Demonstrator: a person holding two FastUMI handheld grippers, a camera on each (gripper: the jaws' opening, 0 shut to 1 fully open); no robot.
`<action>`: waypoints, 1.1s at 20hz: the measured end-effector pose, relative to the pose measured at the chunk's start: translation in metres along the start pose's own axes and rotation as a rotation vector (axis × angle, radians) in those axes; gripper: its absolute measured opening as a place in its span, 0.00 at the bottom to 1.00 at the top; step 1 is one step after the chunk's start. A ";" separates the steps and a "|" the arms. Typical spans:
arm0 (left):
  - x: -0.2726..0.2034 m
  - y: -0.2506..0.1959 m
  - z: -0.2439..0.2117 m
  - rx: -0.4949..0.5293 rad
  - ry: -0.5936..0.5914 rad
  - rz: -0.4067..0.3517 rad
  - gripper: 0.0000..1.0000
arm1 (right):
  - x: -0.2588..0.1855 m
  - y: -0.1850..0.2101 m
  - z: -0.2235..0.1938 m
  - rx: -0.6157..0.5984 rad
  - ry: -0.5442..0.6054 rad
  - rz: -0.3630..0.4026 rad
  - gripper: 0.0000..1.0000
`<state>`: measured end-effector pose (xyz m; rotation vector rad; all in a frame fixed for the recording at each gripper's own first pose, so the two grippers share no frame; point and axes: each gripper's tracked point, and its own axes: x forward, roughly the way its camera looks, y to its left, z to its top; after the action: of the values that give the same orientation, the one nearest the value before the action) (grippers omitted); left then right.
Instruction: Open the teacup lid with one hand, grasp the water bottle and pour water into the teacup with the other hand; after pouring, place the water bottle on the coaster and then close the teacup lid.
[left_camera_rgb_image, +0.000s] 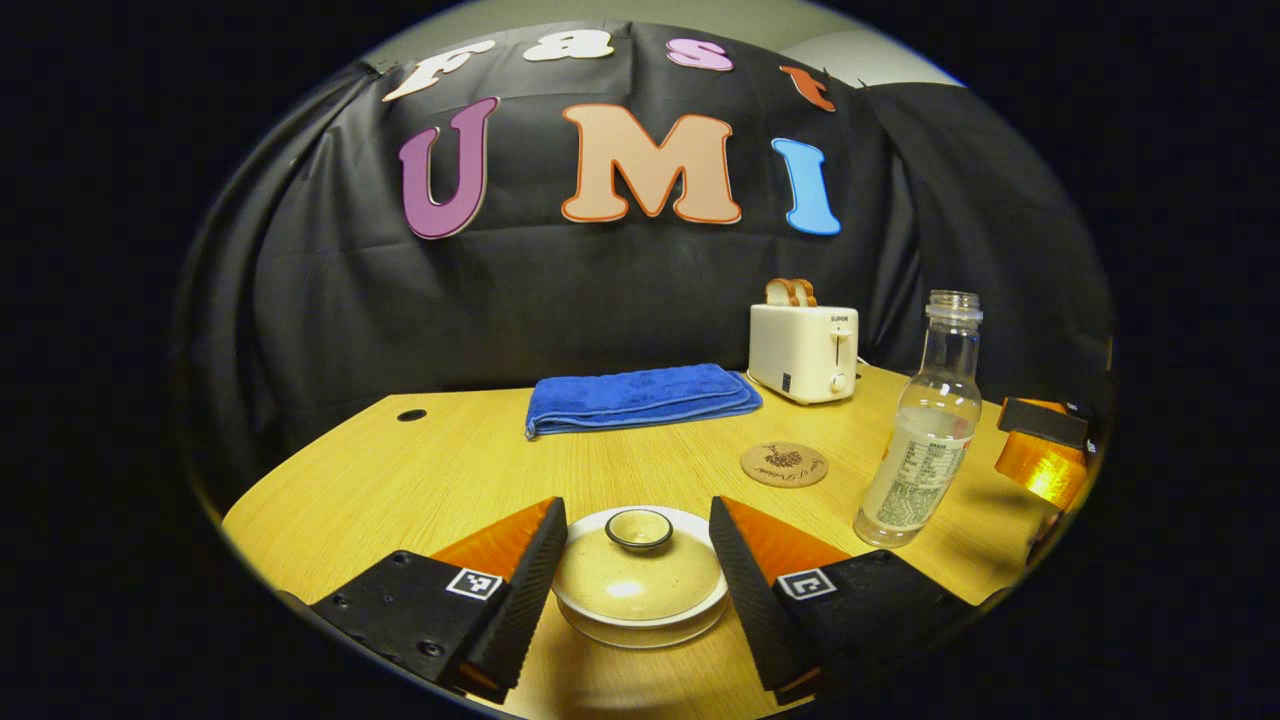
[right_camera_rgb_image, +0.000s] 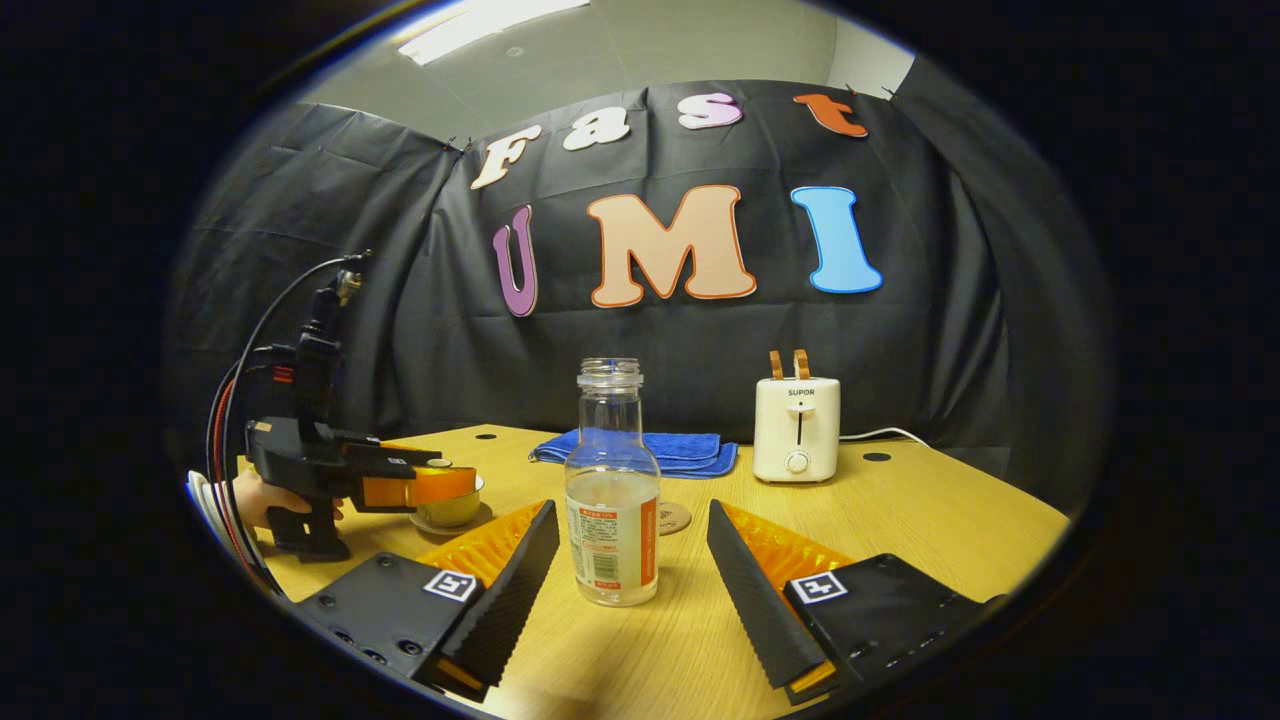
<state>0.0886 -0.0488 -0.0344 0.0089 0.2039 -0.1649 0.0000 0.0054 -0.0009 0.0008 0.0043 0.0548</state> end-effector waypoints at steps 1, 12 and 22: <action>-0.001 0.002 -0.001 -0.001 0.002 0.007 0.81 | 0.000 0.000 0.000 0.000 0.000 0.002 0.96; -0.003 0.001 0.007 0.020 -0.047 0.017 0.28 | 0.001 0.001 -0.002 -0.001 -0.005 0.008 0.96; -0.011 0.017 0.017 -0.028 -0.120 0.088 0.24 | 0.002 0.002 -0.003 0.000 -0.005 0.007 0.96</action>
<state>0.0842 -0.0305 -0.0159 -0.0197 0.0857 -0.0748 0.0015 0.0074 -0.0035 0.0009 -0.0006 0.0621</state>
